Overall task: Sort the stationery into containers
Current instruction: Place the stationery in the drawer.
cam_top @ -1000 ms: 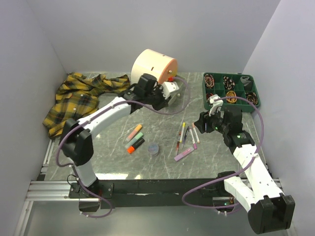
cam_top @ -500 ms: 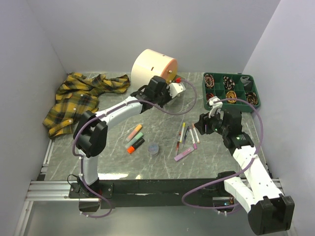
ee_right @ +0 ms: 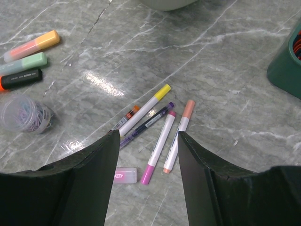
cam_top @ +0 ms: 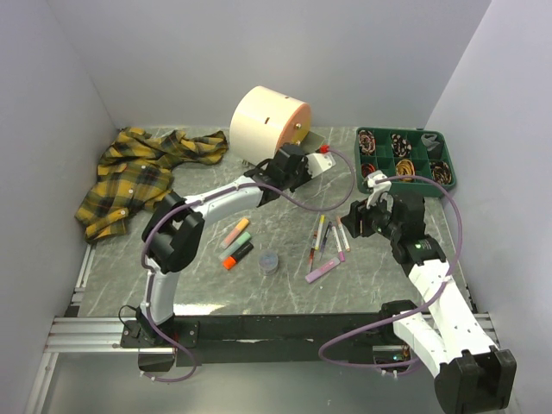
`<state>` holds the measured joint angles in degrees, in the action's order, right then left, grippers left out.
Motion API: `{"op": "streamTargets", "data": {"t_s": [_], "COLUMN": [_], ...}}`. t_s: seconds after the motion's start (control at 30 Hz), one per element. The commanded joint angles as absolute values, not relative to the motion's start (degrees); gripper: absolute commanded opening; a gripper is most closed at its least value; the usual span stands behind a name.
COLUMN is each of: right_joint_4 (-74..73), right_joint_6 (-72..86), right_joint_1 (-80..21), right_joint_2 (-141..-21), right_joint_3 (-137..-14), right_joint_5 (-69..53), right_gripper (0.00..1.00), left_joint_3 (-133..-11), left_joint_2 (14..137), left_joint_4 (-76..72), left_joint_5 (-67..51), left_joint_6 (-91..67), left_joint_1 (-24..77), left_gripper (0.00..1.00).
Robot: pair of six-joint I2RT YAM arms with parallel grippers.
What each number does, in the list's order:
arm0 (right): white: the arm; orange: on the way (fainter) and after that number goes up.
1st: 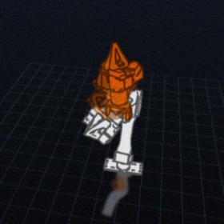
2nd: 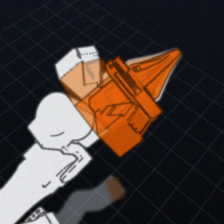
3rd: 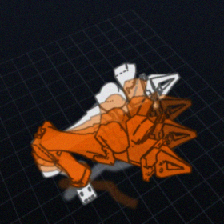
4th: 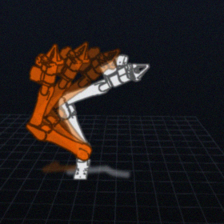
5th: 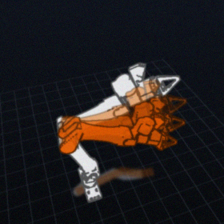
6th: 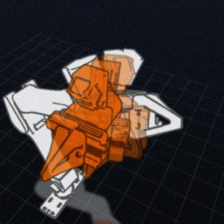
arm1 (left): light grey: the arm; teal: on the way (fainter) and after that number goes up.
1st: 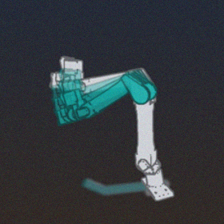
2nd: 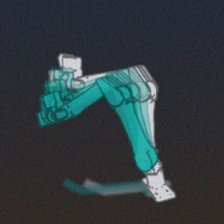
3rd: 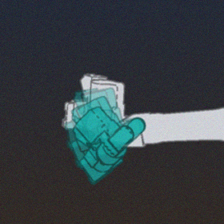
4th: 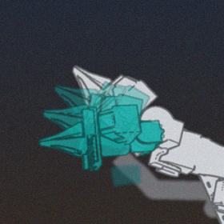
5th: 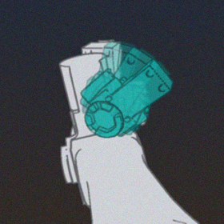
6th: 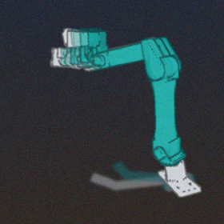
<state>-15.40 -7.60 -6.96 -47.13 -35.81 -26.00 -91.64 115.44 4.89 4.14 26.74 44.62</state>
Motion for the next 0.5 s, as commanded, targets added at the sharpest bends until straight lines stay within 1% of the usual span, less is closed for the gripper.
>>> {"op": "streamTargets", "data": {"t_s": [0.0,0.07,0.13,0.17,0.23,0.27,0.37,0.47], "right_joint_4": [-13.2,-13.0,-12.8,-12.8,-12.7,-12.7,-12.7,-12.7], "right_joint_6": [-8.5,-8.5,-8.5,-8.5,-8.5,-8.5,-8.7,-8.5], "right_joint_1": [-6.6,-6.5,-6.5,-6.4,-6.3,-6.2,-6.2,-6.2], "right_joint_2": [-46.1,-46.2,-46.6,-46.8,-47.0,-47.0,-47.4,-47.5], "right_joint_3": [-35.3,-35.2,-35.1,-35.2,-35.2,-35.2,-35.2,-35.2], "right_joint_5": [-26.2,-26.3,-26.5,-26.5,-26.6,-26.6,-26.6,-26.7], "right_gripper": [0.60,0.60,0.60,0.60,0.60,0.60,0.60,0.60], "left_joint_3": [-93.8,-93.9,-94.0,-94.1,-94.1,-94.0,-94.2,-94.7], "left_joint_2": [116.2,116.6,117.2,117.4,117.8,117.9,118.0,117.7], "left_joint_4": [0.4,0.4,0.4,0.4,0.4,0.4,0.4,0.7], "left_joint_5": [8.8,9.2,9.1,9.1,9.4,9.5,9.6,9.6], "left_joint_6": [28.9,28.8,29.0,28.8,28.7,28.7,28.5,28.0], "left_joint_1": [44.7,44.6,44.7,44.8,45.0,45.1,45.4,45.7], "left_gripper": [0.01,0.01,0.03,0.14,0.25,0.34,0.43,0.48]}}
